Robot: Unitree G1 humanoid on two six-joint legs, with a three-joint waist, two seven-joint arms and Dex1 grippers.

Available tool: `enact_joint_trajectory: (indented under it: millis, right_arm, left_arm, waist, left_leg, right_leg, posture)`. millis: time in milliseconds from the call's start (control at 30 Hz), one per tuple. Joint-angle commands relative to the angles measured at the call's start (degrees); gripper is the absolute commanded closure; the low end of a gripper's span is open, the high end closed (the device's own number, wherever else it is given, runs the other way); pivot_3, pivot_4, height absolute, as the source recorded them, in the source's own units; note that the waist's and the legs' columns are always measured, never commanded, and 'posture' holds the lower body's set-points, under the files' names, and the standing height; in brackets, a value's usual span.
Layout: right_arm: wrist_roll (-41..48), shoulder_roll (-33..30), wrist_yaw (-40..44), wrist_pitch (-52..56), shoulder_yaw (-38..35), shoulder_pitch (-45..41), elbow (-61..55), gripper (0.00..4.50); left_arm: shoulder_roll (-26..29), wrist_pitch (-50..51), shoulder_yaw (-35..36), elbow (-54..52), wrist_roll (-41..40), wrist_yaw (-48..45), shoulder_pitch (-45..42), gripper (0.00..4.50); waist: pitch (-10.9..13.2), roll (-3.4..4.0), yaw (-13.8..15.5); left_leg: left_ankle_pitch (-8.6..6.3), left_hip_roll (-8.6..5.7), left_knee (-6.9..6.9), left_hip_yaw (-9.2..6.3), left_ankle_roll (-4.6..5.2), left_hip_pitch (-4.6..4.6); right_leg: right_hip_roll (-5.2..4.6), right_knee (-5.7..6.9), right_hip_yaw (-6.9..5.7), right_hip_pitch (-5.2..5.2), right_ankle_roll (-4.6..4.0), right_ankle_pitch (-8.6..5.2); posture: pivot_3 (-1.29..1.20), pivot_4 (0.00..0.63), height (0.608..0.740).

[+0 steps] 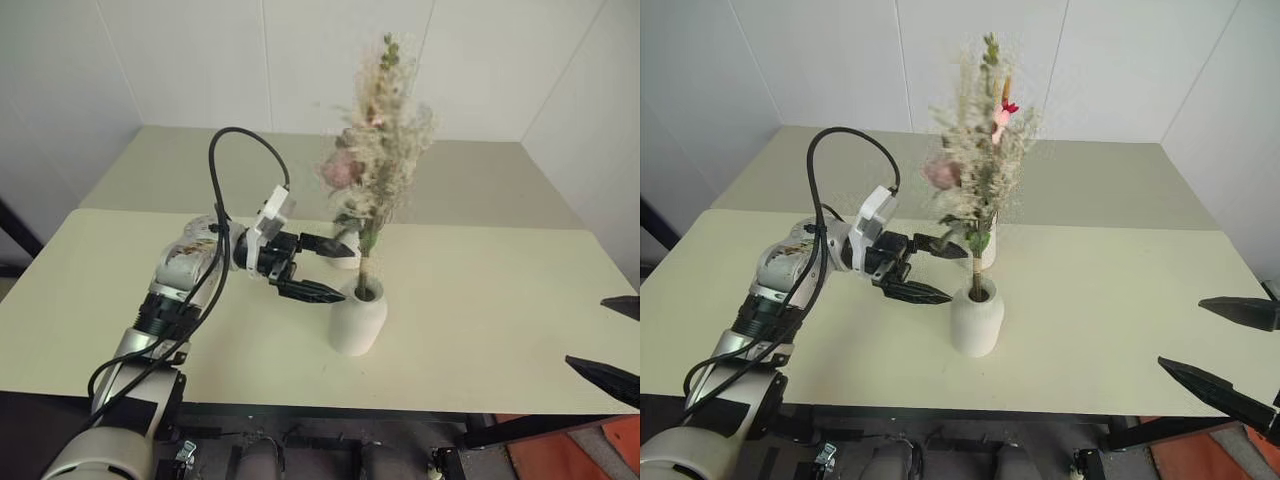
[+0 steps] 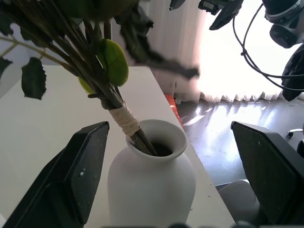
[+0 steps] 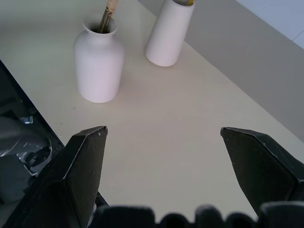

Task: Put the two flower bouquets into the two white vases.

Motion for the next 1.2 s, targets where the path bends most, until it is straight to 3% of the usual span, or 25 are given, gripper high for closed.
enact_joint_trajectory:
  millis: [33, 267, 633, 1200]
  right_arm:
    - [-0.88, -0.78, -0.14, -1.12, -0.36, -0.52, 1.06, 0.0]
    - [-1.61, -1.0, 0.31, -1.08, -0.4, -0.89, 1.56, 0.0]
    - [-3.78, -2.49, 2.27, -1.41, -0.97, -1.66, 4.49, 0.0]
    - [-11.23, -7.06, 4.43, -7.07, 10.91, -10.76, 15.29, 0.0]
  left_arm:
    - [2.38, -2.14, 1.54, 0.62, 1.5, -0.36, -2.56, 0.02]
    - [9.29, -6.53, 4.22, 1.8, 2.62, -2.54, -1.62, 0.02]
    - [23.79, -0.27, 18.82, -8.02, -2.68, 2.29, 9.58, 0.02]
    - [30.01, 4.33, 26.49, -20.91, -7.3, 10.92, 18.01, 0.02]
  waist:
    - [0.0, 0.0, -0.12]
    - [0.0, 0.01, -0.36]
    - [0.0, 0.02, -0.73]
    - [0.0, 0.02, -0.45]
  left_leg:
    - [0.0, 0.01, 0.0, 0.0, 0.0, -0.02]
    - [0.0, 0.05, -0.03, 0.01, 0.0, 0.02]
    - [0.0, 0.17, -0.1, 0.07, -0.01, 0.06]
    - [0.0, 0.22, -0.12, 0.14, -0.01, 0.08]
  right_leg:
    - [0.01, 0.0, 0.0, -0.03, 0.01, 0.0]
    - [0.03, 0.02, 0.01, -0.03, 0.07, 0.04]
    - [0.04, 0.02, -0.06, -0.04, -0.01, -0.01]
    - [0.05, 0.05, -0.1, -0.06, -0.16, -0.1]
  posture:
    - [0.0, 0.15, 0.74]
    - [0.0, 0.15, 0.74]
    - [0.0, 0.15, 0.74]
    - [0.0, 0.15, 0.74]
